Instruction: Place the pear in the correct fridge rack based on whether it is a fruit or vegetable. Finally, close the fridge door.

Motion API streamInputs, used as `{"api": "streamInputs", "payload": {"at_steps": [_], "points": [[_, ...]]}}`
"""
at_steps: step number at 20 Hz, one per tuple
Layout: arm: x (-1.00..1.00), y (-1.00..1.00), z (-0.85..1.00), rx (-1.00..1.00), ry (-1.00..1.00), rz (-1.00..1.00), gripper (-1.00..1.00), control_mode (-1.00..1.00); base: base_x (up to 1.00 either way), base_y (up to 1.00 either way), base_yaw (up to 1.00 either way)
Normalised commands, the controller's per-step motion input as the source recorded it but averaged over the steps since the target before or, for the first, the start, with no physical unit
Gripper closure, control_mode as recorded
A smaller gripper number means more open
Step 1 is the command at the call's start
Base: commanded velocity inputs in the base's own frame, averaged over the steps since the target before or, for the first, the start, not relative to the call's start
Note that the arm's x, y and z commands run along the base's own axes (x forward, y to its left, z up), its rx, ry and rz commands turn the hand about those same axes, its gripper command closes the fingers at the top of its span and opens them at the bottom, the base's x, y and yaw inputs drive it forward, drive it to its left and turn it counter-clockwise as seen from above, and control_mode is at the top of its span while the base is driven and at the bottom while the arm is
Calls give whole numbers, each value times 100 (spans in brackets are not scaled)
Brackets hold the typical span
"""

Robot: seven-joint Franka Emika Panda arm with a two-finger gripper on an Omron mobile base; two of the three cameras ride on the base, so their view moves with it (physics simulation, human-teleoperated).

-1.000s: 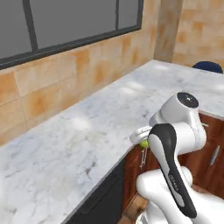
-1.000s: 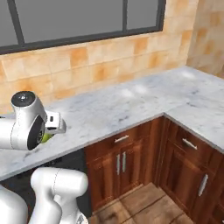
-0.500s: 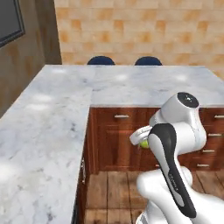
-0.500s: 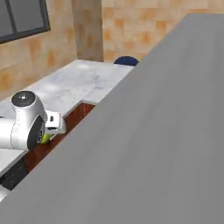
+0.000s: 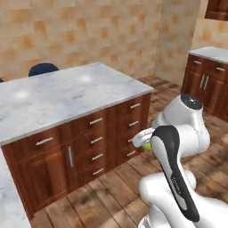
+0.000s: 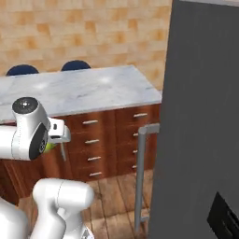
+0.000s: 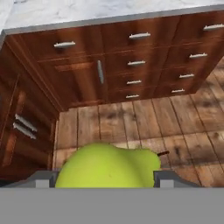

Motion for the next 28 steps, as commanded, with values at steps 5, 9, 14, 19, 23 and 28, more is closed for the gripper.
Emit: {"api": "streamInputs", "payload": {"at_steps": [5,9,14,19,23,28], "points": [[0,0,0,0,0,0,100,100,0,-1,-94],[0,0,0,0,0,0,100,100,3,0,-90],[0,0,0,0,0,0,100,100,85,60,-60],[0,0,0,0,0,0,100,100,100,94,-55],[0,0,0,0,0,0,100,100,71,14,-70],[0,0,0,0,0,0,100,100,69,20,-72]]}}
